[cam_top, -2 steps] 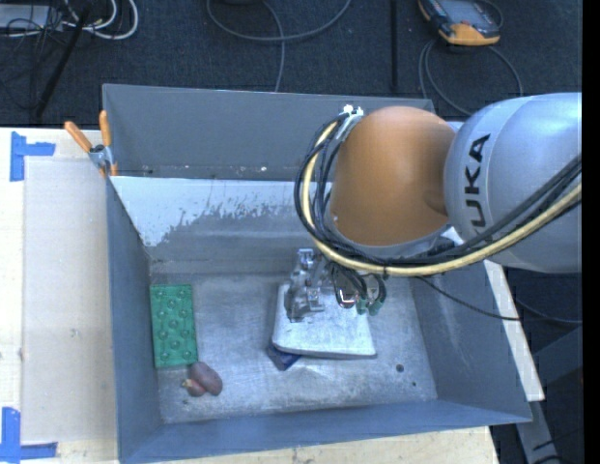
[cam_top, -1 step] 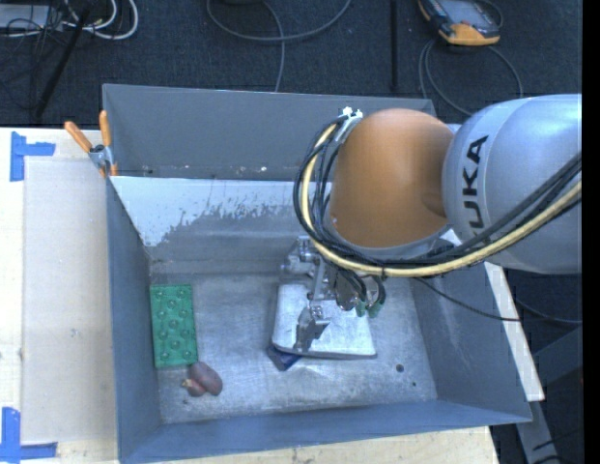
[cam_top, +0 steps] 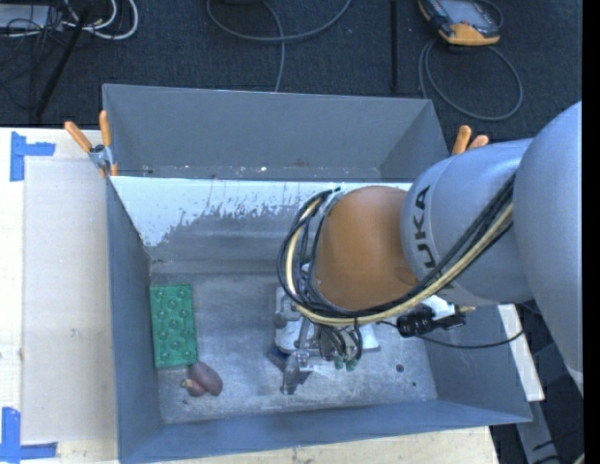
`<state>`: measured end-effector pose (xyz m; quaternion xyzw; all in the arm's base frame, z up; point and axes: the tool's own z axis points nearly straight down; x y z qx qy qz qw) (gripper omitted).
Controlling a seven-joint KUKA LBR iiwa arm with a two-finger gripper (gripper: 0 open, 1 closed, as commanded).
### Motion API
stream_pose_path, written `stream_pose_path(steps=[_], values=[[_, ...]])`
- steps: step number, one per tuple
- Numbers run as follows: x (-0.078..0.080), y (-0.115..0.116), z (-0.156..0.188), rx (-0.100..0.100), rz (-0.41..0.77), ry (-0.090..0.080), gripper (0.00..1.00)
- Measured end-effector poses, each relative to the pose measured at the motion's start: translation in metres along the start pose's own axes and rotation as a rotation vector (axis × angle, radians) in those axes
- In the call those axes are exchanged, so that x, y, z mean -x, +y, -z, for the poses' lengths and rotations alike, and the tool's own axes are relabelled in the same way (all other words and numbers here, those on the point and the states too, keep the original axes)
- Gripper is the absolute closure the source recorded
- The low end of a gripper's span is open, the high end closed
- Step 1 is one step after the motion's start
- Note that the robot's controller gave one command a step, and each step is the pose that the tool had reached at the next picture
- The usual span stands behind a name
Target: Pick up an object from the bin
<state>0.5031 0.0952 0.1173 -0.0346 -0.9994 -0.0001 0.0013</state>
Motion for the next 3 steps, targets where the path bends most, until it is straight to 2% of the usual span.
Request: stream_pose_path(steps=[1, 2, 3], values=[[-0.015, -0.032, -0.046, 0.003, -0.062, -0.003, 0.0], [-0.016, -0.032, -0.046, 0.002, -0.066, 0.003, 1.0], [-0.025, -0.022, 0.102, 0.001, 0.162, -0.008, 1.0]])
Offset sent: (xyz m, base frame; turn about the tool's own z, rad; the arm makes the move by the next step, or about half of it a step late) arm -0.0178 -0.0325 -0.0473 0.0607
